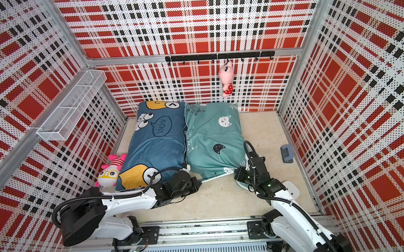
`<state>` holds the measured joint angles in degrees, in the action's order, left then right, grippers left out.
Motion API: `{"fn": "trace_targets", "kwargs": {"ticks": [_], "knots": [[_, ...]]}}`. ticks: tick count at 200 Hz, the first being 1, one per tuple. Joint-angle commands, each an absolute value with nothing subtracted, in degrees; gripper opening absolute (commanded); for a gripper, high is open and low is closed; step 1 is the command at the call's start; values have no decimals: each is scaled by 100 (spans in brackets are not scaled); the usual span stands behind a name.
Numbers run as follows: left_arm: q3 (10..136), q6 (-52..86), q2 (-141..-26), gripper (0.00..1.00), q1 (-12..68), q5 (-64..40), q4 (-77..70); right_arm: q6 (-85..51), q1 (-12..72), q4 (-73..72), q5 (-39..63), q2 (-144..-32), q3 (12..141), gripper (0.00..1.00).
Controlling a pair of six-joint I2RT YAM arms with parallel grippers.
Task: Zip up pillowcases
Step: Place the pillowcase at the center of the board, then adjust the pillowcase at the center of the board.
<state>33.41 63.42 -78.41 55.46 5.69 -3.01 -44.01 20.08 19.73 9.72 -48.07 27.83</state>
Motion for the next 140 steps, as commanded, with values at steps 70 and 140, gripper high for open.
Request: {"fn": "trace_targets", "kwargs": {"ticks": [70, 140], "knots": [[4250, 4916, -6560, 93, 4044, 1451, 1605, -3338, 2468, 3453, 421, -5037, 4310, 87], [3412, 4075, -5286, 95, 1041, 1511, 1242, -4591, 4770, 483, 1257, -7209, 4235, 68]]}}
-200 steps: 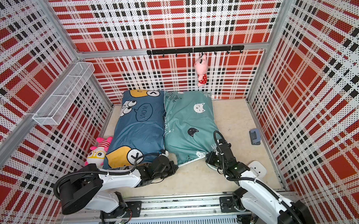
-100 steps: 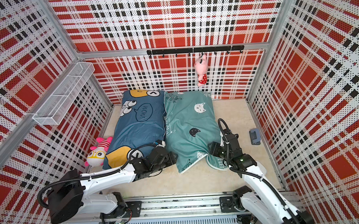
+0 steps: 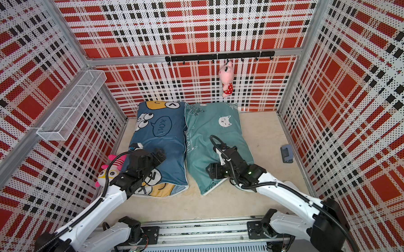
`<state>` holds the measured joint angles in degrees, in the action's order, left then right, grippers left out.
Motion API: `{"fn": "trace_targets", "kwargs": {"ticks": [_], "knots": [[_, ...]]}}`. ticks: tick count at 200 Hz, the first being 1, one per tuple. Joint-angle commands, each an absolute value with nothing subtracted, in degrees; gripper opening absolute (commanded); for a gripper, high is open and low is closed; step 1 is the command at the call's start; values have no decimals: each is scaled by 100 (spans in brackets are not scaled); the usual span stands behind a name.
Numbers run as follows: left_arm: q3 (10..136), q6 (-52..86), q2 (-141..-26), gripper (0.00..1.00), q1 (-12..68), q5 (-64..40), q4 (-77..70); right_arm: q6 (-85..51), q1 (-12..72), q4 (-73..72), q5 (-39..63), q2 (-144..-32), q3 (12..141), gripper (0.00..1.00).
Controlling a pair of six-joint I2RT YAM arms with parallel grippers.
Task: Zip up pillowcases
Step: Adjust the pillowcase at the center of the board.
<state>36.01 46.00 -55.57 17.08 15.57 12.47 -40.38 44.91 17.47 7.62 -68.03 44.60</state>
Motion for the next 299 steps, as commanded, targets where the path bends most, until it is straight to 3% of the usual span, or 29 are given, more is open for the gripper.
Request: {"fn": "trace_targets", "kwargs": {"ticks": [1, 26, 56, 96, 166, 195, 219, 239, 299], "knots": [[3407, 4059, -5284, 95, 1004, 1494, 1258, -4598, 4780, 439, 1270, -7234, 4227, 67], [3182, 3802, -5205, 94, 332, 1251, 1387, -4783, 4951, -343, 1646, -7774, 4192, 61], [2555, 3825, -5199, 94, -224, 681, 871, -4891, 5010, -1163, 2016, -8403, 4222, 65], [2192, 4024, -5317, 92, -58, 487, 624, -4904, 5052, -1784, 2062, -9256, 4412, 78], [1840, 4443, -5223, 89, 512, 511, 553, -5060, 5124, -2985, 1978, -10660, 4941, 79], [1843, 4645, -5349, 87, 830, 492, 431, -5051, 5116, -2956, 1981, -10833, 5159, 60], [1784, 4879, -5513, 86, 1236, 405, 239, -4690, 5065, -2305, 1633, -10494, 5109, 25], [1650, 5221, -5613, 84, 1655, 281, -115, -4475, 4888, -1822, 1412, -10184, 4971, 3], [1648, 6009, -6437, 82, 2986, 224, -1461, -3841, 3817, -425, 636, -9262, 4550, 0]]}}
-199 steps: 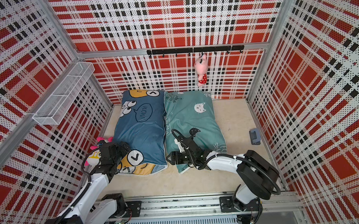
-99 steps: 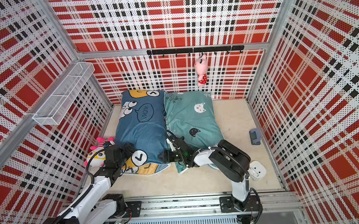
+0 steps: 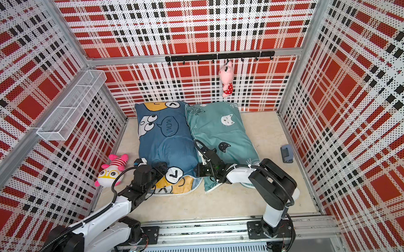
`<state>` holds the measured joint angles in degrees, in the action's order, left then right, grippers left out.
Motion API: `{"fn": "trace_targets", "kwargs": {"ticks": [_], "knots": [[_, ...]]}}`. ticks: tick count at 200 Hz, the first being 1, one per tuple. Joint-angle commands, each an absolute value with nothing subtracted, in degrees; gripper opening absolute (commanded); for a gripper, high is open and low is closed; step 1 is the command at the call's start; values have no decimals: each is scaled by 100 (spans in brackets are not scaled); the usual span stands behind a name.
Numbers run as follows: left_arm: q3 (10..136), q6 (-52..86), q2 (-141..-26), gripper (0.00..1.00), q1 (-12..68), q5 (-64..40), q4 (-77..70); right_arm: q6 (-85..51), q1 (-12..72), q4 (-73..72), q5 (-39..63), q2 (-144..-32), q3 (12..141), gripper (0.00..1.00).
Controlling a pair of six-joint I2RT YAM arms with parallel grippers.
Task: Zip up pillowcases
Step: Adjust the pillowcase at the center of the board.
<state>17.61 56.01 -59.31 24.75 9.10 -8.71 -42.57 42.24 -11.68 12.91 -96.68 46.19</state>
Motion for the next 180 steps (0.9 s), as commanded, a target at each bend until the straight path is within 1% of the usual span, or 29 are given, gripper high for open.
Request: {"fn": "trace_targets", "kwargs": {"ticks": [1, 22, 43, 57, 63, 69, 74, 78, 93, 110, 130, 137, 148, 162, 171, 180], "knots": [[1663, 6010, -6470, 82, 3009, 226, -1482, -3836, 3794, -410, 630, -9245, 4542, 0], [2019, 6017, -7224, 82, 3505, 279, -2027, -3745, 3308, -232, 522, -9032, 4393, 0], [2556, 5831, -7795, 83, 3803, 248, -2261, -3610, 2981, -127, 540, -8905, 4369, 0], [2792, 5719, -7742, 88, 3917, 281, -2168, -3500, 2958, 7, 541, -8827, 4458, 0], [2864, 5661, -7640, 91, 3935, 325, -1960, -3467, 2953, 58, 579, -8801, 4494, 0], [2953, 5576, -7477, 95, 3937, 445, -1575, -3442, 2958, 101, 624, -8781, 4523, 4], [3025, 5490, -7331, 100, 3958, 532, -1234, -3424, 2954, 140, 643, -8770, 4539, 7], [3086, 5423, -7212, 98, 3971, 613, -924, -3408, 2955, 161, 650, -8763, 4543, 10], [3278, 5194, -6786, 98, 4008, 847, 285, -3393, 2928, 221, 694, -8767, 4553, 16], [3236, 5115, -6224, 98, 4012, 957, 1305, -3416, 2853, 204, 811, -8861, 4545, 27], [2972, 5269, -5427, 98, 3922, 917, 2086, -3454, 2782, 225, 961, -8959, 4594, 51], [2830, 5389, -5112, 100, 3846, 822, 2240, -3446, 2777, 242, 1011, -8947, 4620, 59], [2560, 5619, -4610, 94, 3713, 661, 2395, -3407, 2771, 352, 1147, -8898, 4691, 71], [2259, 5913, -4028, 86, 3472, 494, 2750, -3306, 2769, 672, 1249, -8771, 4819, 83], [2092, 6091, -3671, 82, 3324, 446, 2992, -3239, 2769, 844, 1279, -8651, 4856, 87], [1960, 6366, -3355, 78, 3372, 455, 3011, -3207, 2769, 984, 1287, -8508, 4860, 90]]}}
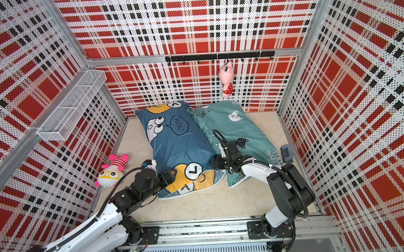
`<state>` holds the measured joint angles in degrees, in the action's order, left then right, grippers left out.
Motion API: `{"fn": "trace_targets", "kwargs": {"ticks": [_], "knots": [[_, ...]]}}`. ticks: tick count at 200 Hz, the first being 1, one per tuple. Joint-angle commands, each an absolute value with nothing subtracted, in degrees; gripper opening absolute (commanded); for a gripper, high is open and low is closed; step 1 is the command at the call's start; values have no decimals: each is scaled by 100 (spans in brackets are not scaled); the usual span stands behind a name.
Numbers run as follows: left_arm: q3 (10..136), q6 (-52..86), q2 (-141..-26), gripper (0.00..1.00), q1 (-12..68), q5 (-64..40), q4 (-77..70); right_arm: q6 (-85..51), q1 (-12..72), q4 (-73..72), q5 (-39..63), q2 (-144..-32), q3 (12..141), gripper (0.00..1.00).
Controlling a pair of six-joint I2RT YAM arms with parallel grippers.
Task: Zip up pillowcases
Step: Adjust the pillowcase at the center of the board, then pick up the pillowcase from the center of the board.
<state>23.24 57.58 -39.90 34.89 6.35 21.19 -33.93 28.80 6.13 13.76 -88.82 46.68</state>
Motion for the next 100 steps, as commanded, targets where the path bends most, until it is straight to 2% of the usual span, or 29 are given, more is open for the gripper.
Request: {"fn": "trace_targets", "kwargs": {"ticks": [1, 64, 100], "knots": [[1951, 6400, -3330, 78, 3382, 461, 3008, -3207, 2769, 1006, 1285, -8495, 4856, 90], [1159, 8126, -2077, 59, 3547, 1094, 3214, -3208, 2773, 1431, 1268, -7843, 4650, 92], [728, 8337, -1746, 53, 3397, 1081, 3324, -3028, 2769, 1442, 1202, -7795, 4619, 92]]}}
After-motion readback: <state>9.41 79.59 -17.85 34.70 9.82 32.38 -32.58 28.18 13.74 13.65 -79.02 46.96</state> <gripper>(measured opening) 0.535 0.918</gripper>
